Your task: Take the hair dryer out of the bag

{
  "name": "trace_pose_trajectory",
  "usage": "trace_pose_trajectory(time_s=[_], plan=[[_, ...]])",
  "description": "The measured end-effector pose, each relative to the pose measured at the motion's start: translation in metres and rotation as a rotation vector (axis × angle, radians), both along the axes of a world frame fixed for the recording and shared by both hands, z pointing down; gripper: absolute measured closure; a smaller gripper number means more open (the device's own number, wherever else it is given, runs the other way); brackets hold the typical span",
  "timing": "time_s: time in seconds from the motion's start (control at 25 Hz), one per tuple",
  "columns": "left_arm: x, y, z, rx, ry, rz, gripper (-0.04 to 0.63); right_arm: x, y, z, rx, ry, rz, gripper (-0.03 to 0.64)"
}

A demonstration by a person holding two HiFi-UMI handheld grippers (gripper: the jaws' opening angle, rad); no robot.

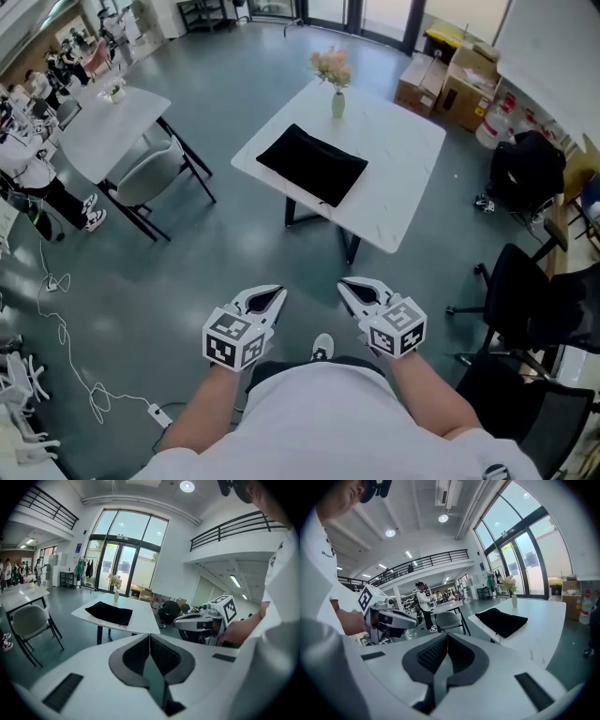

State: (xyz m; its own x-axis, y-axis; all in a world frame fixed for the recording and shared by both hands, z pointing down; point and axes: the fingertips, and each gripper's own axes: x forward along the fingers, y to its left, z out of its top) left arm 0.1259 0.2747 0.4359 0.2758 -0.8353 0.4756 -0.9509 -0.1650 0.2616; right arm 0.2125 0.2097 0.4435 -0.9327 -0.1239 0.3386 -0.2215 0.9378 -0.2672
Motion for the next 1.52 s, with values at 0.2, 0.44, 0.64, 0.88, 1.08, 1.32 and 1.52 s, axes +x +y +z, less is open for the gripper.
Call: trace_pose_trajectory(time_s=[0.2, 0.44, 0.64, 0.88, 1.08, 1.32, 1.52], plan=[[-0.006, -0.021, 0.002, -0.025, -0.009, -0.003, 0.577, 0.001, -0.024, 0.005, -0.018, 0.006, 0.009, 0.6], [-0.015, -0.034, 0.015, -0.079, -0.013, 0.004, 0.577, -0.002, -0.038, 0.015, -0.048, 0.004, 0.025, 0.6], [-0.026, -0.049, 0.021, -0.086, -0.013, 0.026, 0.577, -0.013, -0.048, 0.026, -0.059, 0.016, 0.04, 0.6], [-0.048, -0.088, 0.024, -0.071, -0.005, 0.074, 0.577, -0.032, -0.074, 0.03, -0.047, 0.032, 0.082, 0.6], [-0.077, -0.123, 0.018, -0.053, 0.004, 0.126, 0.577, -0.057, -0.101, 0.031, -0.049, 0.056, 0.133, 0.6], [-0.135, -0.164, 0.019, -0.047, -0.008, 0.175, 0.577, -0.111, -0.134, 0.03, -0.035, 0.075, 0.178, 0.6], [-0.18, -0.191, 0.017, -0.048, -0.012, 0.23, 0.577, -0.158, -0.152, 0.028, -0.038, 0.084, 0.219, 0.6]])
